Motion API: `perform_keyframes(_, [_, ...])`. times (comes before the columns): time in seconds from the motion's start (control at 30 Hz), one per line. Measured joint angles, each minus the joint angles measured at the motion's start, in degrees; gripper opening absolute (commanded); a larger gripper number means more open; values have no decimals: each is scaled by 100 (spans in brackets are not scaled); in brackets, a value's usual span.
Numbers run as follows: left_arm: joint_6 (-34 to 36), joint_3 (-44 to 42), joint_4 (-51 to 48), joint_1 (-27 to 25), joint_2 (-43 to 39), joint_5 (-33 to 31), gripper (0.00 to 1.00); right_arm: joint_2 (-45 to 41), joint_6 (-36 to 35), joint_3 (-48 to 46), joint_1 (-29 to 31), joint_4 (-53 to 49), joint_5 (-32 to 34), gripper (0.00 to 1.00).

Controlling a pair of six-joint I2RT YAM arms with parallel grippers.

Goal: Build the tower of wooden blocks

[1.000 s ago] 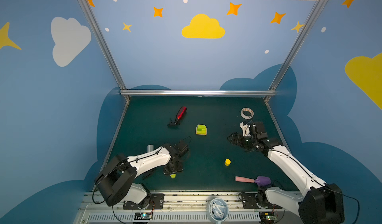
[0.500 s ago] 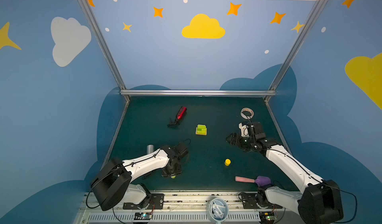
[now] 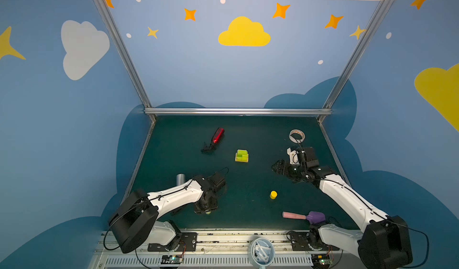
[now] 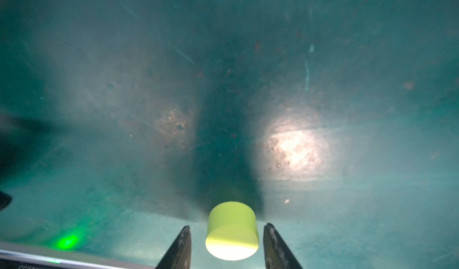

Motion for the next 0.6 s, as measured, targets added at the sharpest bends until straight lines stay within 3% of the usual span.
perform_keyframes(0.6, [-42,0,52,-76,20,7,34,0,7,-59,26,44,0,84])
